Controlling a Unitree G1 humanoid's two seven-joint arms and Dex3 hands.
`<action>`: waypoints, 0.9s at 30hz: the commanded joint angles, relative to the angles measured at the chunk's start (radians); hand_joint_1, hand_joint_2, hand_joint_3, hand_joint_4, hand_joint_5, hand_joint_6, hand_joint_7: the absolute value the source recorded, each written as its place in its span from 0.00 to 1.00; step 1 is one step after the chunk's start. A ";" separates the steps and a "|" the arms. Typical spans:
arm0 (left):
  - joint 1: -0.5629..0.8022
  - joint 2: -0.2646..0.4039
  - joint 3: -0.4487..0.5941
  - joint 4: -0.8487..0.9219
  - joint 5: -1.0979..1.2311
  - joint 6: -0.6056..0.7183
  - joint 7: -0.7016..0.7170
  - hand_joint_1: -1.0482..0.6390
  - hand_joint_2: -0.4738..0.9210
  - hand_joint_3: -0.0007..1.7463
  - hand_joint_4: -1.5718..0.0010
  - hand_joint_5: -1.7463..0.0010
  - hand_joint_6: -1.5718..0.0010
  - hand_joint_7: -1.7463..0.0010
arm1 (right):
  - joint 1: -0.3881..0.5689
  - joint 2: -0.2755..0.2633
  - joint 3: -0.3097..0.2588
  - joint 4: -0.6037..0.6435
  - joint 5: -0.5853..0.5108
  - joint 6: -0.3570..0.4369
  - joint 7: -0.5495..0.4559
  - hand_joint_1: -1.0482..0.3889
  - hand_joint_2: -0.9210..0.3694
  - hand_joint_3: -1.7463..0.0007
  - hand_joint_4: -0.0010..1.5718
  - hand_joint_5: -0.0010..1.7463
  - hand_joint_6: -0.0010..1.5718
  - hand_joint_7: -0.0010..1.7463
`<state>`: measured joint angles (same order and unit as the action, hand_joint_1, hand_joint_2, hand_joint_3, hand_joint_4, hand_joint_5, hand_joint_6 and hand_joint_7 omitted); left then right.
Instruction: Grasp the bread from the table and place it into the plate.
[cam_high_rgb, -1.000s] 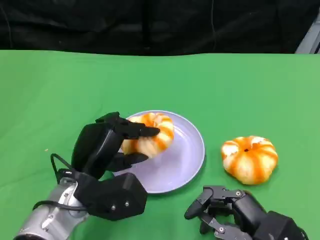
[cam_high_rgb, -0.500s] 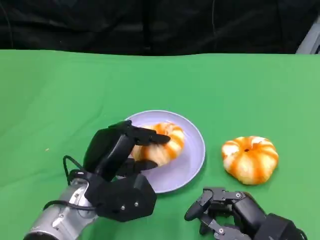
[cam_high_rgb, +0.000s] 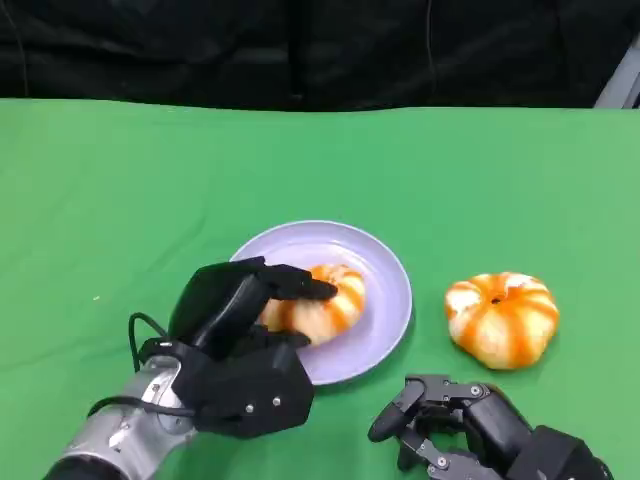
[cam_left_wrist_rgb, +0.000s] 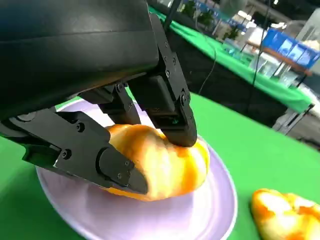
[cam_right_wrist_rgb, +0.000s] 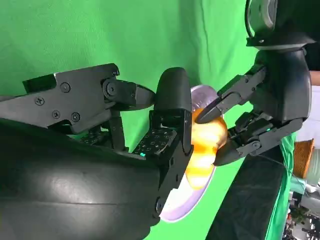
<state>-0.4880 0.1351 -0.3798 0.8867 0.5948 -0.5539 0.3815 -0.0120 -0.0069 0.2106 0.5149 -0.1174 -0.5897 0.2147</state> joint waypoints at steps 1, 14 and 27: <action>-0.026 0.008 -0.007 0.039 0.001 0.013 -0.006 0.59 0.99 0.01 0.46 0.69 0.16 1.00 | 0.005 -0.008 -0.005 -0.021 0.010 0.018 0.001 0.66 0.00 0.73 0.43 0.83 0.50 0.58; -0.059 0.014 -0.020 0.096 -0.001 0.026 -0.033 0.51 1.00 0.01 0.50 0.85 0.33 1.00 | 0.002 -0.008 -0.004 -0.019 0.008 0.015 0.000 0.66 0.00 0.73 0.44 0.83 0.50 0.59; -0.057 0.023 -0.015 0.093 -0.013 -0.001 -0.028 0.32 1.00 0.21 0.53 0.99 0.60 1.00 | 0.000 -0.007 -0.004 -0.018 -0.001 0.014 -0.006 0.66 0.00 0.73 0.44 0.83 0.50 0.59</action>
<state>-0.5389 0.1405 -0.4014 0.9684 0.5898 -0.5500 0.3542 -0.0114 -0.0065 0.2112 0.4974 -0.1230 -0.5725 0.2140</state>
